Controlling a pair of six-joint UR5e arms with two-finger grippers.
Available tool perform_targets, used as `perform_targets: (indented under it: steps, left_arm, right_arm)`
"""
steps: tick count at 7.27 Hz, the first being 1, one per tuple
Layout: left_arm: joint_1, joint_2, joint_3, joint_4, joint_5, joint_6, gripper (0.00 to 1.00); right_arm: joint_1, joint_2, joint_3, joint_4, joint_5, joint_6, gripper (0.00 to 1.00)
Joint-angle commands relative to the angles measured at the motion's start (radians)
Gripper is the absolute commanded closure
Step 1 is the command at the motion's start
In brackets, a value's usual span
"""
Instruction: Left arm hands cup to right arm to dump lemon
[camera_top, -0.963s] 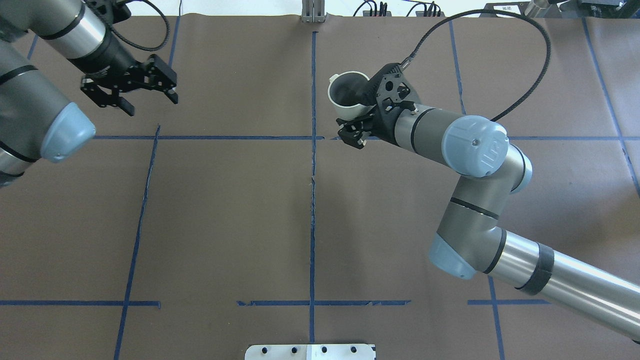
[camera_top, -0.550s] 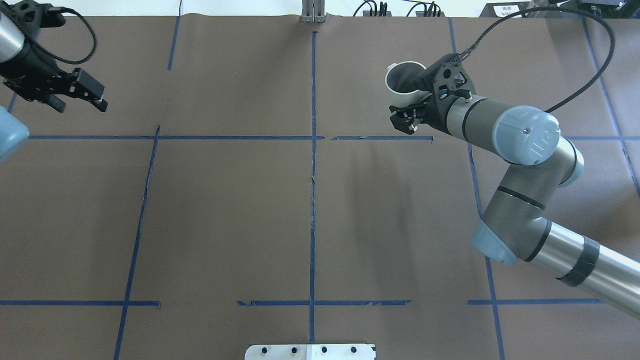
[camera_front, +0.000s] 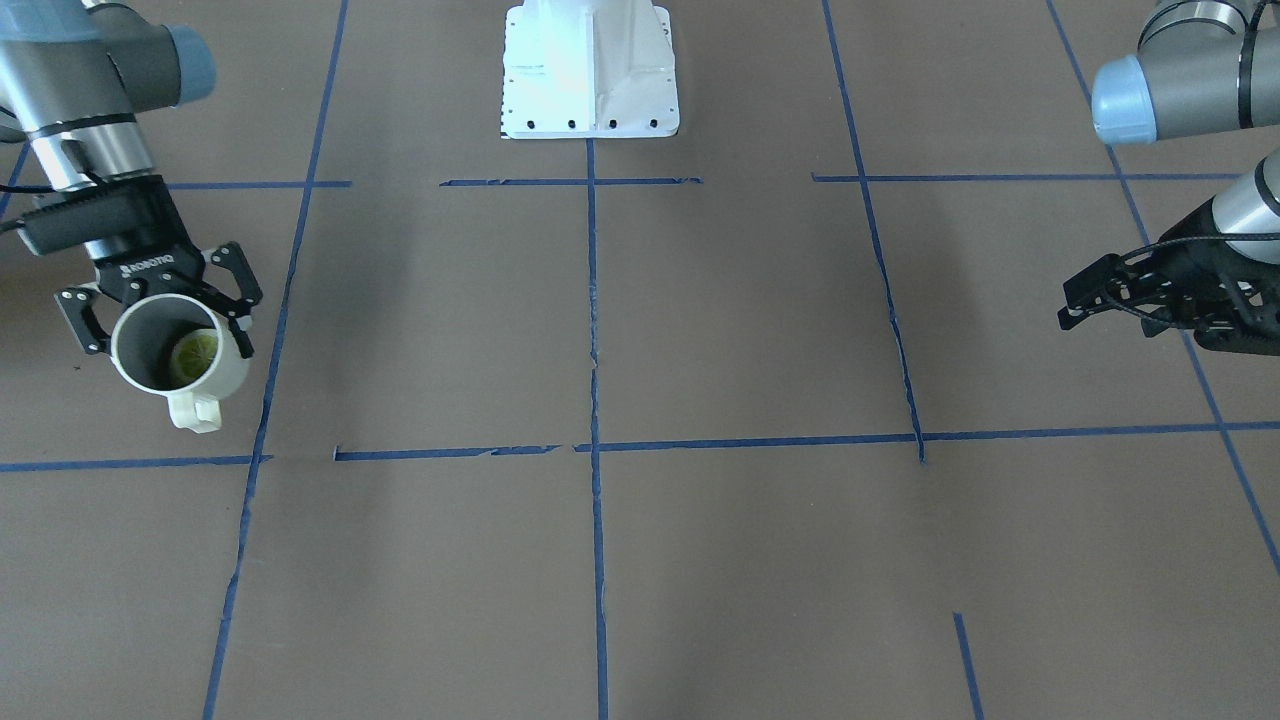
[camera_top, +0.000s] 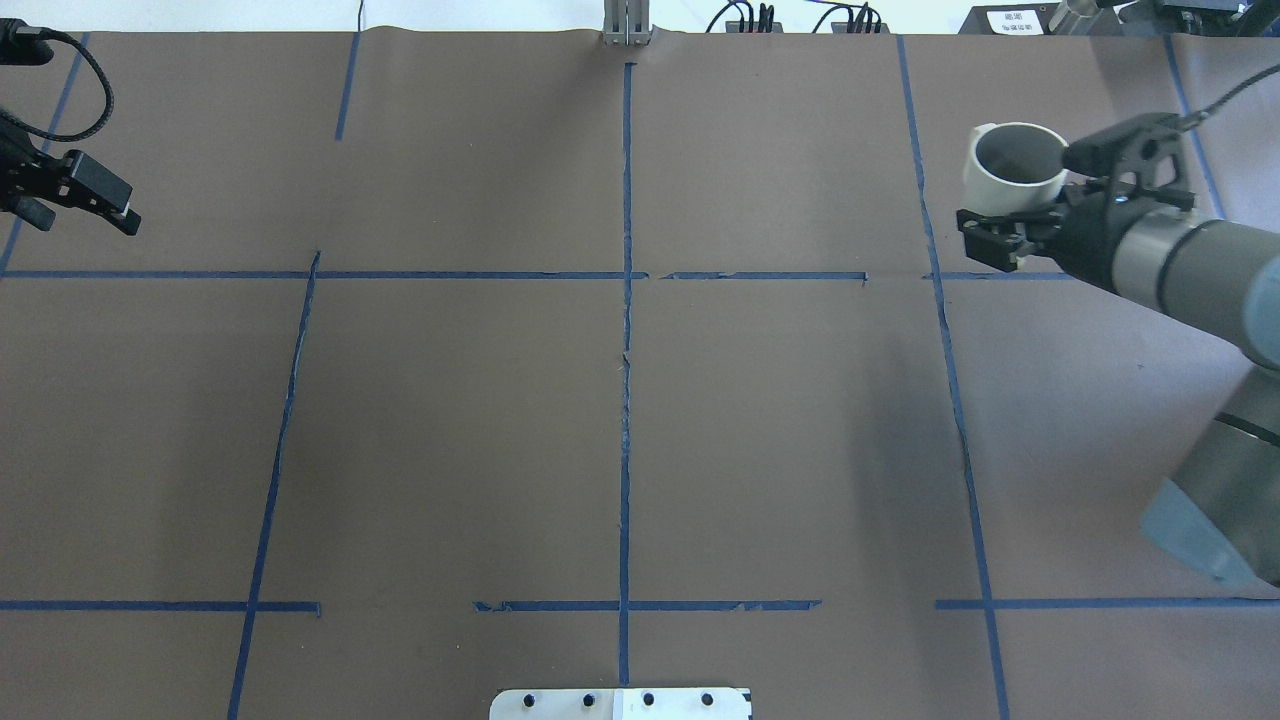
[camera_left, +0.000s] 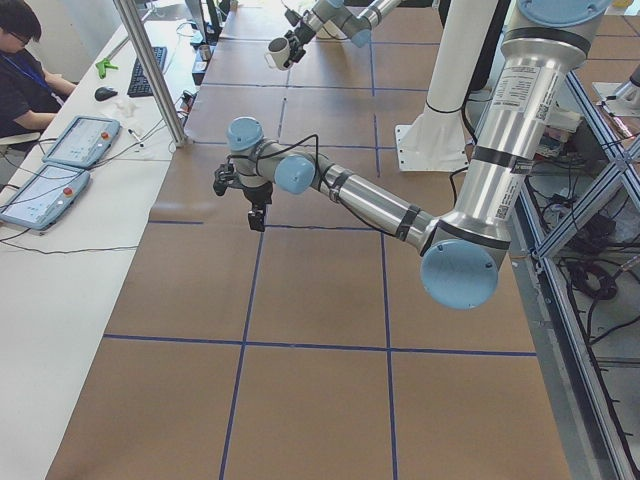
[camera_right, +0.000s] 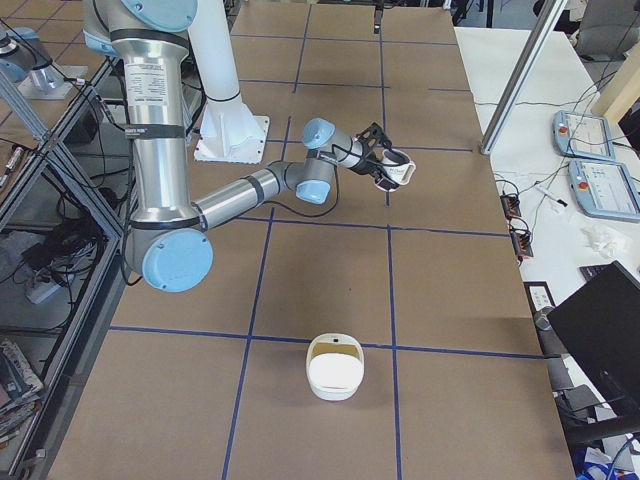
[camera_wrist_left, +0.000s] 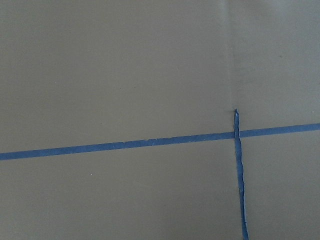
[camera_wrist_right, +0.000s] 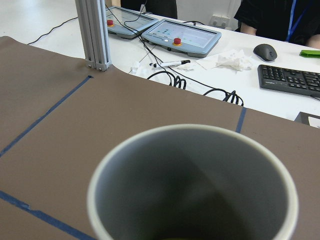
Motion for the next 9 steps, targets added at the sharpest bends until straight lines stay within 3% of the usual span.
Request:
perform_targets:
  steps: [1, 2, 3, 5, 7, 9]
  left_arm:
    - [0.004, -0.003, 0.0, 0.008, 0.0, -0.019, 0.0]
    - [0.006, -0.008, -0.001, 0.008, 0.0, -0.041, 0.0]
    - [0.007, -0.011, -0.001, 0.008, 0.0, -0.055, 0.0]
    - [0.009, -0.012, -0.001, 0.008, 0.001, -0.055, 0.0]
    - [0.012, -0.014, -0.003, 0.008, 0.001, -0.056, 0.0]
    - [0.012, -0.014, -0.004, 0.007, 0.001, -0.059, 0.0]
  right_arm:
    - [0.041, -0.284, 0.02, 0.294, 0.006, 0.063, 0.9]
    - [0.064, -0.37, -0.001, 0.405, 0.006, 0.071, 0.91]
    - [0.077, -0.4, -0.089, 0.565, 0.01, 0.188, 0.93]
    - [0.125, -0.385, -0.391, 0.976, 0.015, 0.359, 0.96]
    - [0.152, -0.385, -0.485, 1.169, 0.02, 0.661, 0.96]
    - [0.192, -0.362, -0.555, 1.271, 0.02, 0.927, 0.95]
